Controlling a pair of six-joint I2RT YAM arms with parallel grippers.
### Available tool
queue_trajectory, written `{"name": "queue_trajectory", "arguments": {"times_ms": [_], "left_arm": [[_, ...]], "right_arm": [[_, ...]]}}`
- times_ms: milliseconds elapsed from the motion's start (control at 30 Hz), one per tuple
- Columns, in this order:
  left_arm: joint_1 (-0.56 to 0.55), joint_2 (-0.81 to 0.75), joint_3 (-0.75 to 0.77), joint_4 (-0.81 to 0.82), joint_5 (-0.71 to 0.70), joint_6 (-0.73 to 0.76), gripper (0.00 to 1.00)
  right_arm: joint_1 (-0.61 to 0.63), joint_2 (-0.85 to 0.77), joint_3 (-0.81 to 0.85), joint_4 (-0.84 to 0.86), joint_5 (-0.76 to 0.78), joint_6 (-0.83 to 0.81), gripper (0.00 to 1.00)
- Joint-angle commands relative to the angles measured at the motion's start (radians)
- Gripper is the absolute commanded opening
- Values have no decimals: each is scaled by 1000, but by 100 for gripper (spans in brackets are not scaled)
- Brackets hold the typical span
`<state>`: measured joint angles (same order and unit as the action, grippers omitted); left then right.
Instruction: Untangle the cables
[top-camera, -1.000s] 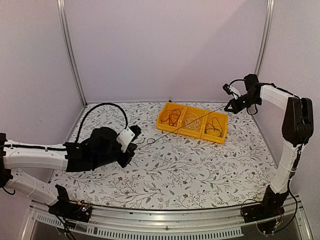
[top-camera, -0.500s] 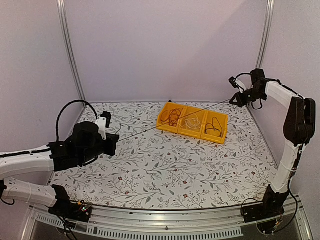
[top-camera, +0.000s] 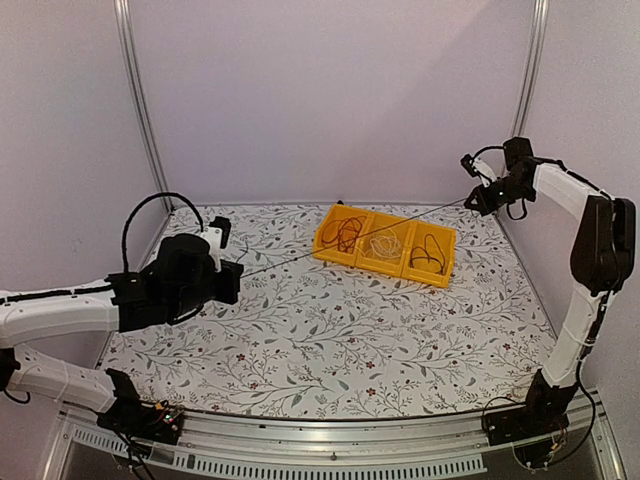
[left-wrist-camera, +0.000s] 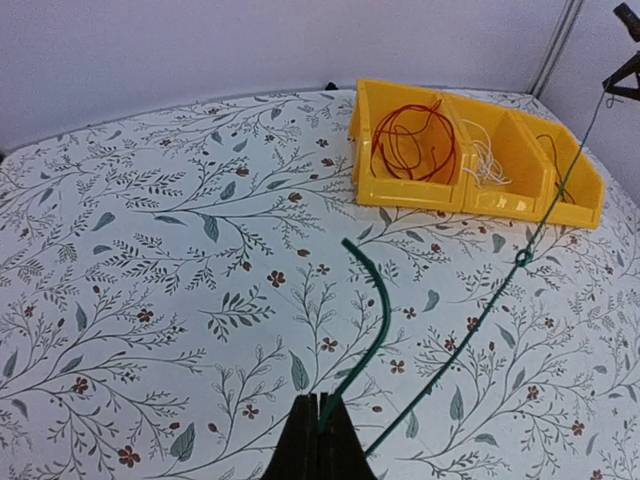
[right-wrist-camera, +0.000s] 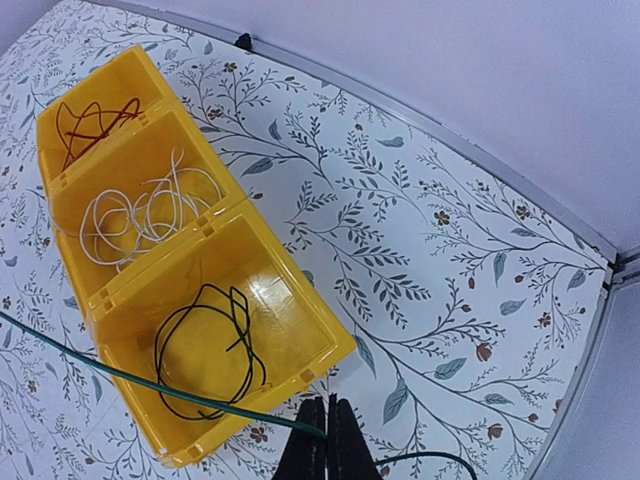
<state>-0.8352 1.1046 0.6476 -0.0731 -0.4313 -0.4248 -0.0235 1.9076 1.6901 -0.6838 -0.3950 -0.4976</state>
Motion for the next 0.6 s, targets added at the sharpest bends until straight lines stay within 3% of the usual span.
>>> {"name": "queue_trajectory", "arguments": {"times_ms": [0, 300, 567], "left_arm": [[26, 53, 38, 49, 76, 110, 0], [-11, 429, 402, 290, 210, 228, 0], [-52, 782, 843, 312, 342, 281, 0]], "right_arm": [[6, -79, -39, 64, 60, -89, 0], [86, -18, -47, 2, -171, -61, 0], [105, 132, 31, -54, -255, -47, 3]]}}
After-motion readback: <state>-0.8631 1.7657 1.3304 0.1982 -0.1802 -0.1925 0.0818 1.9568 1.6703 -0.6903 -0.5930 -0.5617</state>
